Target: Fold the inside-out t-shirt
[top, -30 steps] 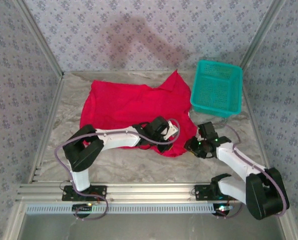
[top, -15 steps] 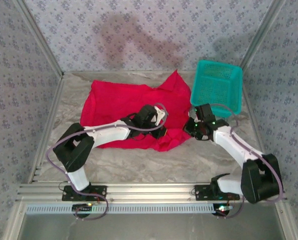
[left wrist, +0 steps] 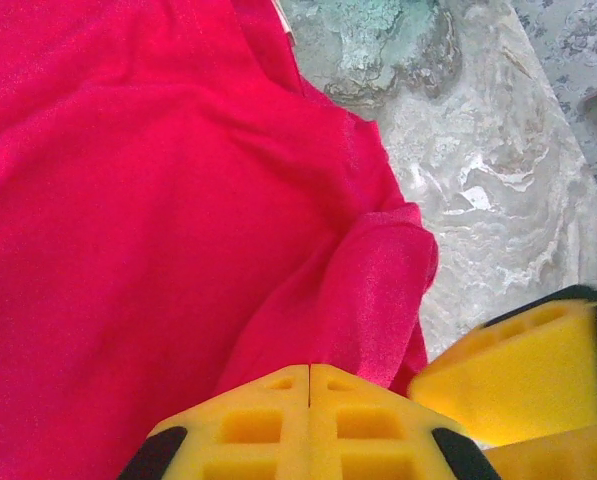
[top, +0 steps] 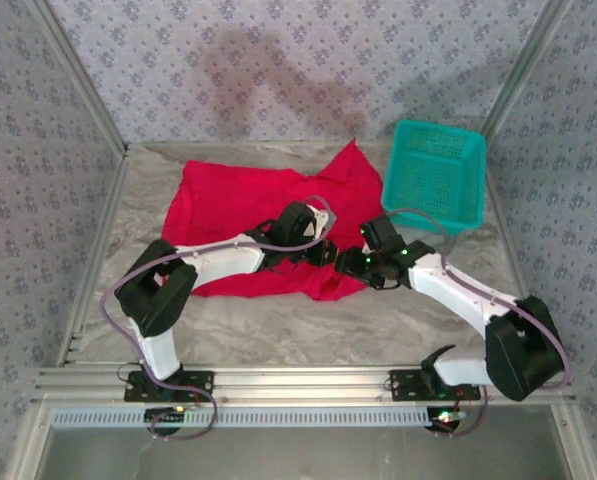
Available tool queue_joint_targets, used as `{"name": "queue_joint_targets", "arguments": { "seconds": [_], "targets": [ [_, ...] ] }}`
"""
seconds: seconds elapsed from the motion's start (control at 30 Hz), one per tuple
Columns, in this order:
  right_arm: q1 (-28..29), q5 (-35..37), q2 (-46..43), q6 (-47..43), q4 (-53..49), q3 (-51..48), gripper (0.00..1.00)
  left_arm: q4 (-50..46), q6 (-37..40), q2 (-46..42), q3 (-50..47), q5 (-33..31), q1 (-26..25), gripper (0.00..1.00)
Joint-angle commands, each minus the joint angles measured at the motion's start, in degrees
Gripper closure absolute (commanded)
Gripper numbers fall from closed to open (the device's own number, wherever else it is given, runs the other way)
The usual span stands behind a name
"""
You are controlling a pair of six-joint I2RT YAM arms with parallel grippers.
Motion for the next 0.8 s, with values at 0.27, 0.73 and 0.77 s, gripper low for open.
{"name": "queue_joint_targets", "arguments": {
  "seconds": [0.27, 0.73, 0.77],
  "targets": [
    [1.9, 9.5, 4.1, 1.7, -3.5, -4.9, 1.00, -0.9, -6.4, -5.0, 2.2, 1.5, 6.4, 1.00],
    [2.3, 13.1, -19.6, 7.2, -8.7, -18.8, 0.95, 1.1, -7.8, -6.2, 0.7, 4.1, 5.9, 1.00],
    [2.3, 13.1, -19.5, 6.7, -9.2, -17.6, 0.96, 0.5, -5.8, -6.5, 0.5, 4.6, 5.0, 0.99]
  ]
}}
